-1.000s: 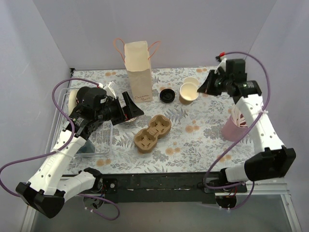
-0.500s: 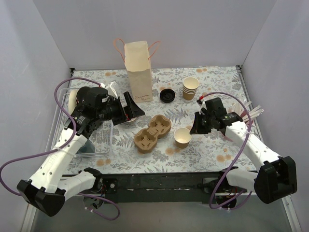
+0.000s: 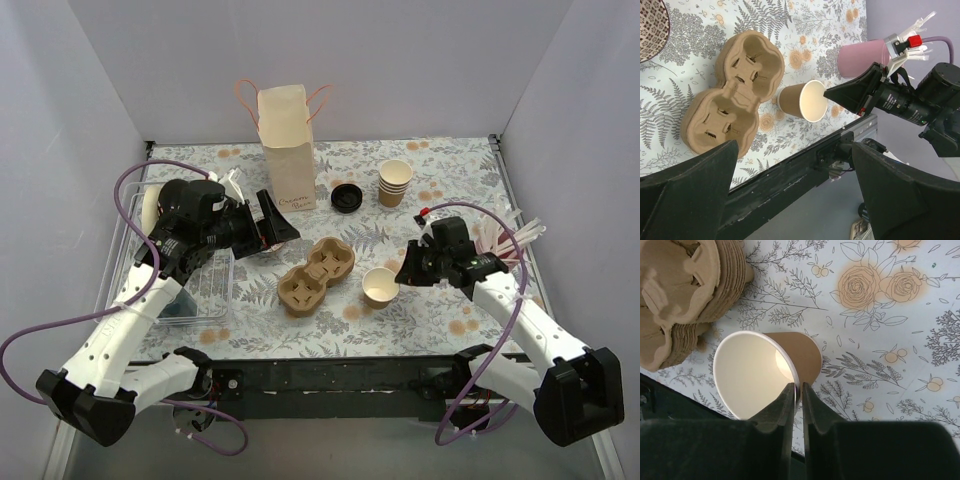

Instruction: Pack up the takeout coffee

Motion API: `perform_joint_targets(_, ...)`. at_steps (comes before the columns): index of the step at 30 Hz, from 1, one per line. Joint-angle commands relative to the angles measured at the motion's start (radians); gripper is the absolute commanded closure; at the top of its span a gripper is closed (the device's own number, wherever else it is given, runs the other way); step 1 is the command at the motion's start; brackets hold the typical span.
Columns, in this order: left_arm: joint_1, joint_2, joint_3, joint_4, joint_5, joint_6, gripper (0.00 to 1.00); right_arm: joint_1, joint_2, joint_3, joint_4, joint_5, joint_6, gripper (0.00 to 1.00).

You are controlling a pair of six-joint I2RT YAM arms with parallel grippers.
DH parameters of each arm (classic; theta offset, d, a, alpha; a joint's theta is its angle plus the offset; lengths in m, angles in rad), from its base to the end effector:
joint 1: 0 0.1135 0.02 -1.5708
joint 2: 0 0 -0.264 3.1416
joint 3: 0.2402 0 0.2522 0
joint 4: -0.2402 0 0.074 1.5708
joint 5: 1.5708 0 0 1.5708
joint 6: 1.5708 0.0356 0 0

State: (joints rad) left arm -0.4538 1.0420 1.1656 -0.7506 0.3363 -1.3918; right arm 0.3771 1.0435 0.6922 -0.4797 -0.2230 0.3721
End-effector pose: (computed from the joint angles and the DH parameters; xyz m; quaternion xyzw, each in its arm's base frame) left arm 0.1833 -0.1025 0.3680 -0.3290 0.8177 -0.4473 0.1517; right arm 0.1934 0.0850 0.2334 -0.0425 0.9265 0.2280 0.2964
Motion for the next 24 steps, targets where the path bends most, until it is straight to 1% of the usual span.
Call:
perform_joint_targets(1, 0.0, -0.01, 0.037, -0.023, -0.031, 0.031, 0.02, 0.003, -0.033, 0.042, 0.007, 0.023, 0.036, 0.74)
perform_joint_targets(2, 0.0, -0.01, 0.039, -0.029, -0.039, 0.033, 0.02, 0.003, -0.034, 0.062, -0.003, 0.036, 0.039, 0.69)
perform_joint_targets(3, 0.0, -0.01, 0.045, -0.033, -0.052, 0.043, 0.02, 0.003, -0.036, 0.104, -0.013, 0.042, 0.047, 0.6)
perform_joint_targets(5, 0.0, -0.01, 0.046, -0.041, -0.057, 0.057, 0.02, 0.003, -0.033, 0.147, -0.034, 0.051, 0.053, 0.52)
perform_joint_targets(8, 0.0, -0.007, 0.058, -0.05, -0.066, 0.086, 0.02, 0.002, -0.013, 0.23, -0.033, 0.068, 0.057, 0.48)
perform_joint_targets(11, -0.003, -0.004, 0.066, -0.053, -0.051, 0.096, 0.02, 0.003, 0.045, 0.318, 0.009, 0.095, 0.033, 0.48)
perform_joint_targets(14, -0.035, 0.001, 0.06, -0.046, -0.016, 0.094, 0.03, 0.012, 0.162, 0.427, 0.033, 0.135, -0.028, 0.5)
perform_joint_targets(15, -0.049, 0.003, 0.055, -0.046, -0.017, 0.09, 0.03, 0.016, 0.234, 0.456, 0.038, 0.142, -0.048, 0.5)
perform_joint_targets(16, -0.074, -0.003, 0.052, -0.047, -0.022, 0.085, 0.03, 0.031, 0.269, 0.518, 0.047, 0.148, -0.068, 0.5)
perform_joint_targets(17, -0.083, -0.011, 0.043, -0.046, -0.032, 0.079, 0.03, 0.039, 0.306, 0.547, 0.053, 0.169, -0.119, 0.5)
perform_joint_targets(18, -0.089, -0.017, 0.042, -0.046, -0.036, 0.08, 0.03, 0.049, 0.382, 0.582, 0.056, 0.191, -0.136, 0.5)
perform_joint_targets(19, -0.094, -0.037, 0.04, -0.047, -0.039, 0.08, 0.03, 0.063, 0.424, 0.616, 0.05, 0.214, -0.148, 0.5)
perform_joint_targets(20, -0.092, -0.045, 0.046, -0.05, -0.049, 0.085, 0.03, 0.068, 0.464, 0.7, 0.037, 0.27, -0.144, 0.51)
perform_joint_targets(21, -0.092, -0.053, 0.052, -0.061, -0.055, 0.086, 0.02, 0.071, 0.545, 0.742, 0.011, 0.298, -0.127, 0.53)
perform_joint_targets(22, -0.092, -0.066, 0.06, -0.067, -0.063, 0.089, 0.02, 0.078, 0.584, 0.783, -0.008, 0.322, -0.112, 0.54)
perform_joint_targets(23, -0.092, -0.071, 0.075, -0.075, -0.072, 0.093, 0.02, 0.083, 0.622, 0.872, -0.025, 0.379, -0.095, 0.56)
perform_joint_targets(24, -0.092, -0.074, 0.086, -0.094, -0.095, 0.096, 0.02, 0.089, 0.692, 0.909, -0.037, 0.404, -0.06, 0.56)
